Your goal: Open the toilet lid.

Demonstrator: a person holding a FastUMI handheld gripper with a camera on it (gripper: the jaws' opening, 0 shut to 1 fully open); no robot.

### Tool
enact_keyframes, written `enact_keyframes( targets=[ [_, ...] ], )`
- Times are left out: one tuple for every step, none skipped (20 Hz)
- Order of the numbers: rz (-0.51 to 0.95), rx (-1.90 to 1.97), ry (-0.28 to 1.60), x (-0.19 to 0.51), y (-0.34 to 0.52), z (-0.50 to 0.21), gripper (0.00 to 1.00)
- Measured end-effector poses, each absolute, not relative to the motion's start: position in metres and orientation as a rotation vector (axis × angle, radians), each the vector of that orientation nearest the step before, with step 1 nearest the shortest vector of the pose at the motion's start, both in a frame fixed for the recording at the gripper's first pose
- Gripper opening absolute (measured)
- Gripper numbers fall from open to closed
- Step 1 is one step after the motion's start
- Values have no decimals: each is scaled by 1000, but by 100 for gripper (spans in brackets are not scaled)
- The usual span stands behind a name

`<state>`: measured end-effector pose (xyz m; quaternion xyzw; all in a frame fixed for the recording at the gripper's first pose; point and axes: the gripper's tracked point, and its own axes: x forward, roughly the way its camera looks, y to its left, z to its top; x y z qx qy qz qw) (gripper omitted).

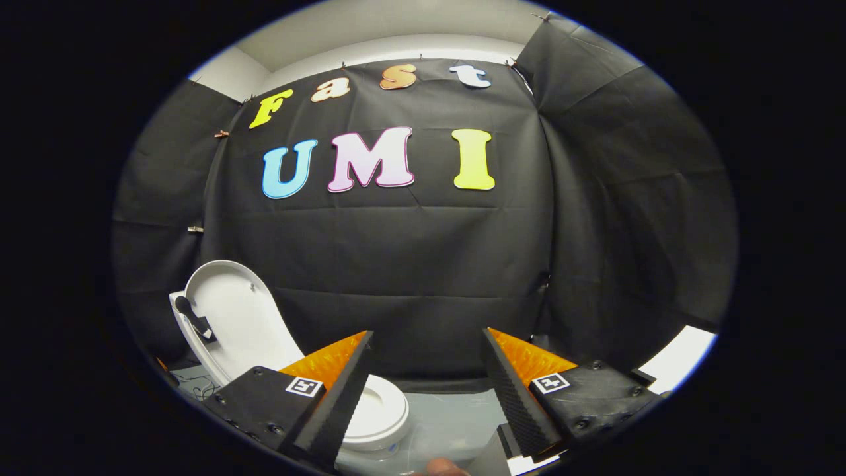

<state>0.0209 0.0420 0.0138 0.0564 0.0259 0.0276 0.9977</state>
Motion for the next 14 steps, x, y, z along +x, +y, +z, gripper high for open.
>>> enact_keyframes(
  targets=[
    [55, 109, 49, 22, 42, 14, 99],
    [54, 105, 47, 22, 43, 15, 99],
    [53, 102, 52, 22, 43, 13, 99],
    [53, 99, 59, 23, 43, 11, 99],
    [55, 99, 63, 22, 44, 9, 99],
    [57, 101, 62, 22, 44, 10, 99],
    [58, 101, 60, 22, 45, 10, 99],
    [59, 100, 60, 21, 45, 10, 99],
    [59, 102, 62, 22, 45, 9, 99],
    [58, 104, 66, 21, 45, 7, 99],
    [63, 111, 67, 21, 47, 7, 99],
    [67, 115, 67, 20, 48, 6, 99],
    [67, 113, 69, 20, 49, 5, 99],
    [67, 110, 71, 20, 49, 3, 99]
  ],
)
